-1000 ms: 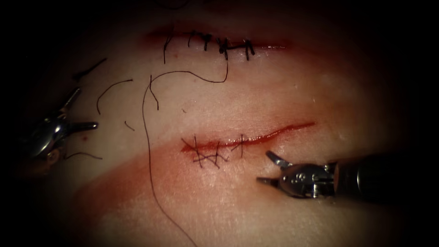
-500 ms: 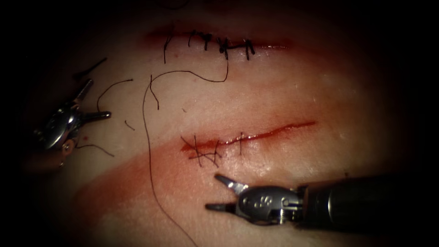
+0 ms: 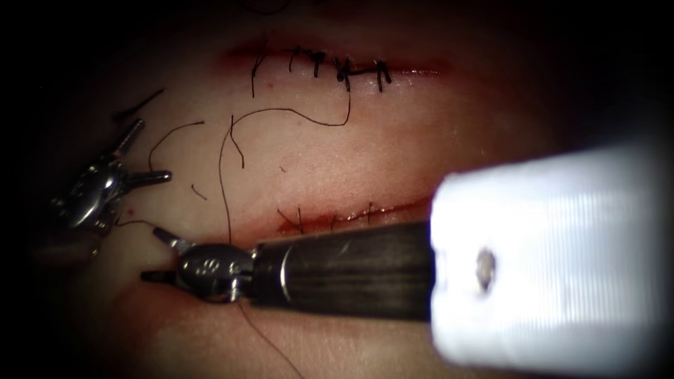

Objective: Wound Closure

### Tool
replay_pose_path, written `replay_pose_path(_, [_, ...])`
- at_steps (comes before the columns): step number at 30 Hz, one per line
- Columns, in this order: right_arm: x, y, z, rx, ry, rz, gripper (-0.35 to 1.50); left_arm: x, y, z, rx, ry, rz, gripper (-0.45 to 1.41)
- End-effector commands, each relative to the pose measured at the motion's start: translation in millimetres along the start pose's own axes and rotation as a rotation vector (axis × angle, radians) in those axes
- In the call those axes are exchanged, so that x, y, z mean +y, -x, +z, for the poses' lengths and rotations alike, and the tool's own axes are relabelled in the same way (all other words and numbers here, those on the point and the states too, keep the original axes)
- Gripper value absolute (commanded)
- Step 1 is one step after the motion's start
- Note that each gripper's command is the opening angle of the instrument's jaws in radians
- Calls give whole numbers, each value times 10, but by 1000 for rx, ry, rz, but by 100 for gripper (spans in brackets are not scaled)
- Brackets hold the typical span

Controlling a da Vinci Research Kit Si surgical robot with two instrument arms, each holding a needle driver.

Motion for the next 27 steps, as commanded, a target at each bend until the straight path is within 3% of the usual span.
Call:
replay_pose_path(1, [-1, 3, 11, -4, 8, -1, 121, 0, 8, 4, -3, 2, 0, 109])
replay_pose_path(9, [9, -1, 7, -27, 39, -1, 121, 1, 9, 6, -6, 1, 0, 109])
replay_pose_path(19, [8, -3, 43, -32, 62, -1, 116, 9, 10, 8, -4, 8, 1, 109])
replay_pose_path(20, [7, -3, 43, -30, 60, -1, 109, 9, 10, 8, -4, 8, 1, 109])
replay_pose_path(21, [7, -2, 44, -22, 55, -2, 89, 9, 10, 8, -4, 8, 1, 109])
replay_pose_path(22, [7, -2, 43, -15, 33, -3, 42, 10, 10, 8, -4, 7, 1, 109])
replay_pose_path(23, [7, -1, 41, -8, 13, -4, -23, 10, 10, 7, -4, 7, 1, 109])
replay_pose_path(24, [7, 0, 40, -13, 20, -28, -35, 10, 10, 7, -4, 8, 1, 109])
replay_pose_path(27, [9, 2, 31, -58, 33, -63, -35, 10, 9, 6, -5, 13, 0, 109])
